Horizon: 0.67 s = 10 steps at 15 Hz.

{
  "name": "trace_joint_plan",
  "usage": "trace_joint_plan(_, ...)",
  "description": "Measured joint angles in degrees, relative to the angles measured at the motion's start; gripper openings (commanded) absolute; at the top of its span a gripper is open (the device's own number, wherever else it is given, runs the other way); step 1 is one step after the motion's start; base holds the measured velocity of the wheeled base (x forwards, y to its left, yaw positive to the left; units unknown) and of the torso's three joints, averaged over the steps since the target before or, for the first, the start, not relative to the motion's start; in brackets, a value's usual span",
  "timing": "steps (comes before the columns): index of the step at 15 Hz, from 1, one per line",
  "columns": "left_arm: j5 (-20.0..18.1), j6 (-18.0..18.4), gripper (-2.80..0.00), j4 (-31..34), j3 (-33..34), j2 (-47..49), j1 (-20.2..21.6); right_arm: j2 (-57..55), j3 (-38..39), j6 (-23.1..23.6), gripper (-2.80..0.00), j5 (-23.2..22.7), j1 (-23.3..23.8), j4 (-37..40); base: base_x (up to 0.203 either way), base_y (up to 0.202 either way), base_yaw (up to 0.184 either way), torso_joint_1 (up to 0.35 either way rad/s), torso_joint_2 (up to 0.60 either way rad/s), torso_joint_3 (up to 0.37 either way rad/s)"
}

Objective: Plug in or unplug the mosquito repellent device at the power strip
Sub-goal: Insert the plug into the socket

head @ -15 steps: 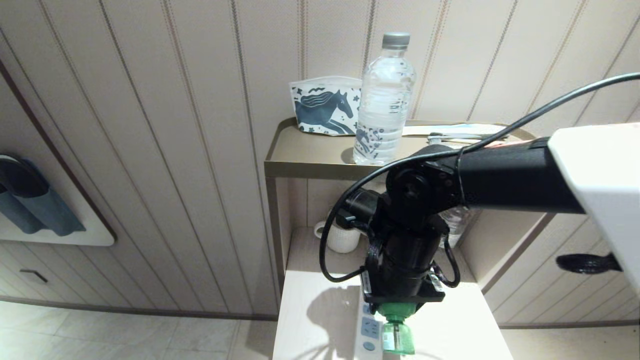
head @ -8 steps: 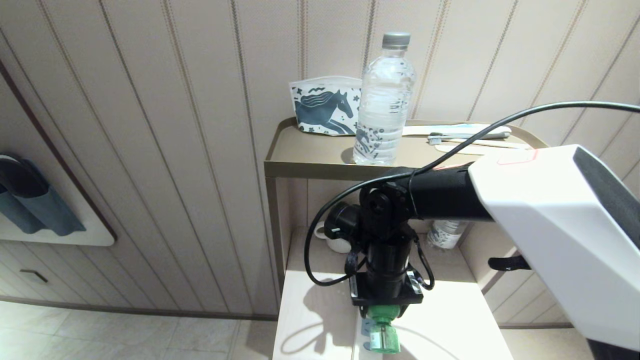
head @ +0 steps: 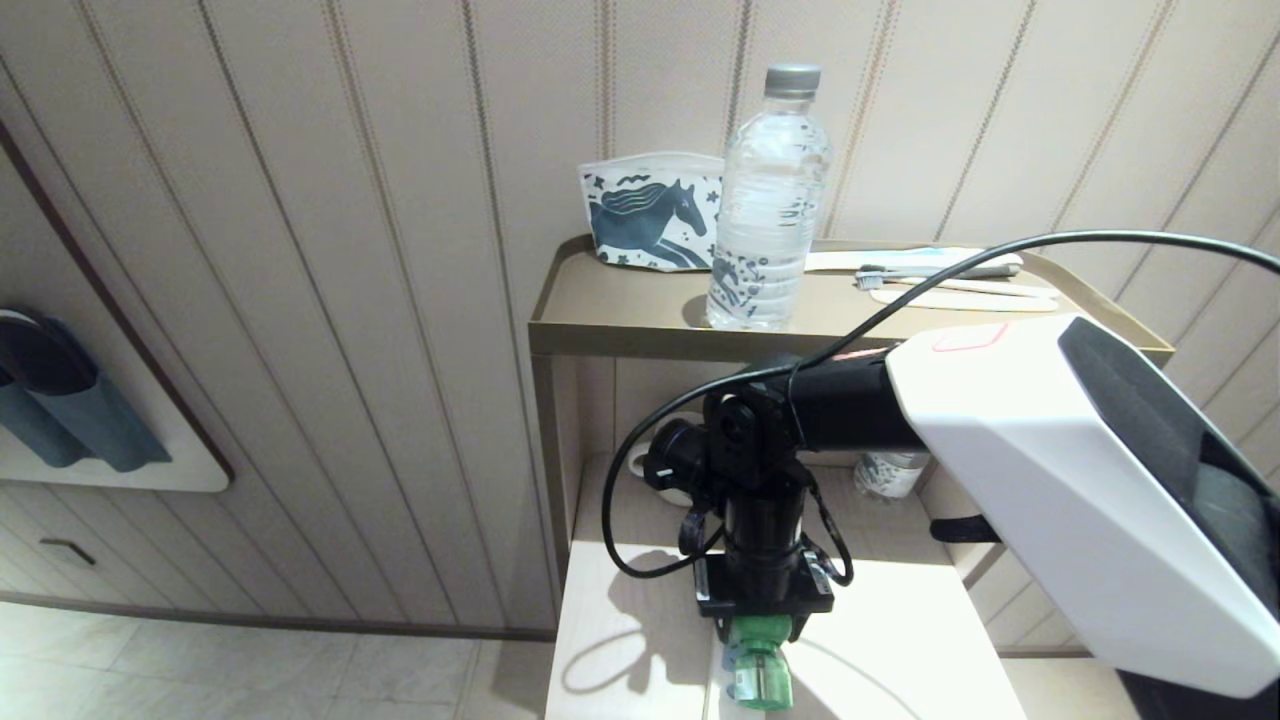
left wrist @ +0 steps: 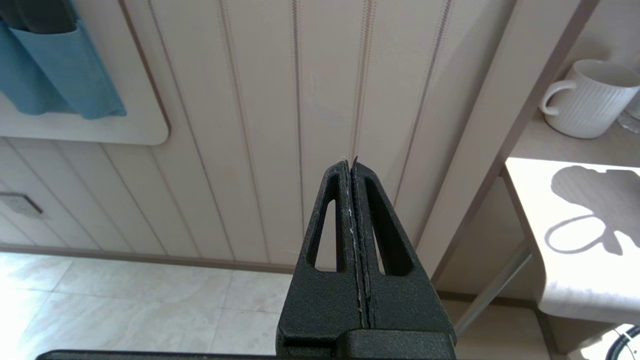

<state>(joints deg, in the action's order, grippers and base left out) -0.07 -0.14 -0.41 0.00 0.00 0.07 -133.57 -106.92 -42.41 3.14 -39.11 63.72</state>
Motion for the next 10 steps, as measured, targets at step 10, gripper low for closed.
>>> trace_joint_plan(10, -0.01, -0.03, -2.8, 0.0, 0.0, 0.0, 0.0, -2.22, -1.83, 0.62, -2.8, -0.91, 0.99, -0.07, 0.0, 0.0, 0.0, 0.0, 0.0, 0.0)
